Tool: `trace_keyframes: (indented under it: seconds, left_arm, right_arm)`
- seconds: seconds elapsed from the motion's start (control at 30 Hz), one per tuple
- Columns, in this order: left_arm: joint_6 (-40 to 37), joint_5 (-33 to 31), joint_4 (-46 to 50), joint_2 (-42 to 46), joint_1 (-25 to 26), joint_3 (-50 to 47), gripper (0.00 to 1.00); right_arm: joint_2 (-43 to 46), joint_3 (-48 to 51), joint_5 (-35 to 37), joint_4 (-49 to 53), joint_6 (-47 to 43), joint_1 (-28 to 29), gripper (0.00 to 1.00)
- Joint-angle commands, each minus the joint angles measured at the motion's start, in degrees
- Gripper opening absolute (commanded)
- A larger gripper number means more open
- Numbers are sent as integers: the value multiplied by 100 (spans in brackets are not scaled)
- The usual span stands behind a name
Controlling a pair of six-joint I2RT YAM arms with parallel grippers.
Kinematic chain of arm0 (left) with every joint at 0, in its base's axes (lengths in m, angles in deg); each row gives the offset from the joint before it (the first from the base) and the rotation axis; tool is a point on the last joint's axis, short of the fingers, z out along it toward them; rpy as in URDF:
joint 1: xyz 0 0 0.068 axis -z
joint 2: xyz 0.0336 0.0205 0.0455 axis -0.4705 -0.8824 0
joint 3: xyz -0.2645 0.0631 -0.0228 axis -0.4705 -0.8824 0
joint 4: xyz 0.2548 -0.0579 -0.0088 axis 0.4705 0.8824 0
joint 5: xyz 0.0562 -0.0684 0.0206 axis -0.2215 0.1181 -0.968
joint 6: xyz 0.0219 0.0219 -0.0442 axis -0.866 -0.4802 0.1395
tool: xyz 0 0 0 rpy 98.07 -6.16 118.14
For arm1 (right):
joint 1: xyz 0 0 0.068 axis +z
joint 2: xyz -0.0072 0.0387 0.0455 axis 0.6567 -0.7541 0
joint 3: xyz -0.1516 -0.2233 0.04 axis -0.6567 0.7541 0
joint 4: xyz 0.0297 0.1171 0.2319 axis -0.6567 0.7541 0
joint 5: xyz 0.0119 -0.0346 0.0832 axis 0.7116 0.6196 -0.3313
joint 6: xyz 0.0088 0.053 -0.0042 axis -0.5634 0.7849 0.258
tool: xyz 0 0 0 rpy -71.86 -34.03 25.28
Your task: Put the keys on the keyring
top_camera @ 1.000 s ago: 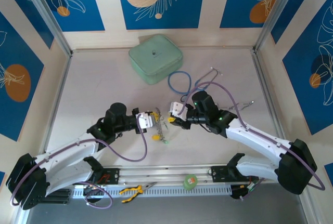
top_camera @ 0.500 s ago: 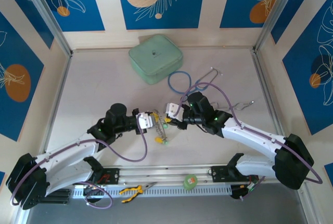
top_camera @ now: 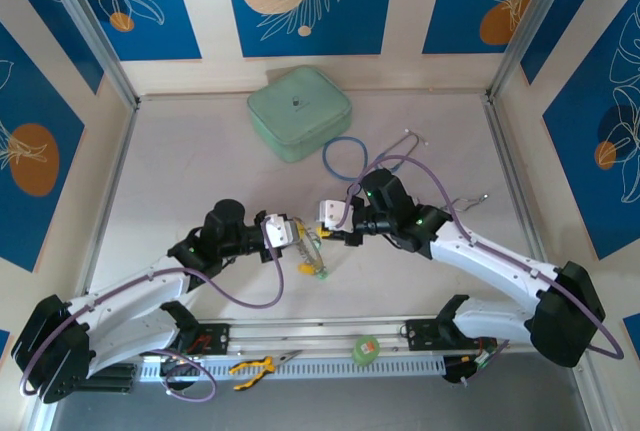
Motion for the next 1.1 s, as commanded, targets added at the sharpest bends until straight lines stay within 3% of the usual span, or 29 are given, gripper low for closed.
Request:
trace_keyframes:
  seconds: [0.0, 0.6, 1.07]
  left_arm:
    - [137, 283, -65, 58, 49, 180, 0]
    - [181, 414, 32, 95, 48, 204, 0]
    - [239, 490, -29, 165, 49, 181, 0]
  right_arm:
    - [-130, -204, -382, 265, -175, 82, 29]
    - [-610, -437, -359, 274, -351, 191, 26]
    - [-768, -509, -581, 327, -308, 176, 16]
